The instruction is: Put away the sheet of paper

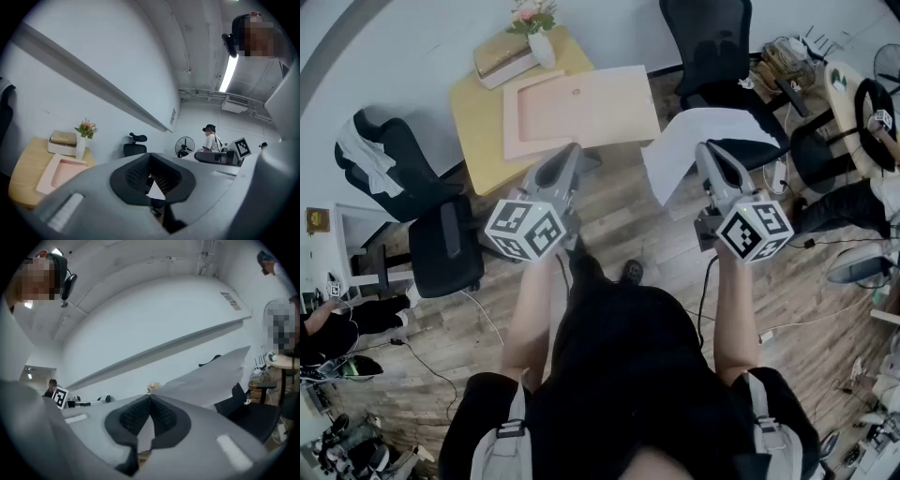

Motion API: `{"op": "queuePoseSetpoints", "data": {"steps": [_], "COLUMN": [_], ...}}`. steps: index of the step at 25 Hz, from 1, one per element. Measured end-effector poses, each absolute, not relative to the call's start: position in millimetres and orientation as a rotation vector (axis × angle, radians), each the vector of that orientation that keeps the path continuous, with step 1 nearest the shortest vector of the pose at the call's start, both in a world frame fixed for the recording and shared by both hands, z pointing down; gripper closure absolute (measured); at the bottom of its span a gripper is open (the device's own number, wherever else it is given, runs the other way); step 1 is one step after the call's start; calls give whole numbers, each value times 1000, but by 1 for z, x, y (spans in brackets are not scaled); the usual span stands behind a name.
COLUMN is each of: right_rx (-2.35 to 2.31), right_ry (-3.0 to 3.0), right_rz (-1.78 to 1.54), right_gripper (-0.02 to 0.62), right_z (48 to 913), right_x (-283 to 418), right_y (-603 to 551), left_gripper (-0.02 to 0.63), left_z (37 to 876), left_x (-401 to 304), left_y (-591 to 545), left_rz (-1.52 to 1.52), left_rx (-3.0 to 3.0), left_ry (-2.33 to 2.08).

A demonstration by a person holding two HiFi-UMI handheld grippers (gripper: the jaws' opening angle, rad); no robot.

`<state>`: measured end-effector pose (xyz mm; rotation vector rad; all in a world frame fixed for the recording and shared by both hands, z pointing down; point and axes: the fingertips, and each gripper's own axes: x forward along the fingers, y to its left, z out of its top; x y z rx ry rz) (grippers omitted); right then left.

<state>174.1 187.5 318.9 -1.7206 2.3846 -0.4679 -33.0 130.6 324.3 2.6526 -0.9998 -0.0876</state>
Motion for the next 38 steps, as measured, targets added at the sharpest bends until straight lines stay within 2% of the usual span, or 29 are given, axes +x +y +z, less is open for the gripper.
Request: {"op": "queuePoseSetpoints", "data": {"steps": [11, 23, 38], "right_rx": [-1692, -1618, -1653], "right_ry": [2476, 2441, 2464], "right_rz": [-480, -610, -658], "right_gripper": [594, 592, 592], "right_z": [330, 353, 354], "right_x": [154, 136, 97], "right_y": [203, 190, 91], "left_gripper": [596, 597, 596], "left_z": [332, 348, 364], "left_x": [-6, -29, -77], "left_y": [160, 166, 63], "left_rz": [-12, 55, 24], "left_rx": [2643, 2607, 2545], "left_ry": [-941, -978, -984]}}
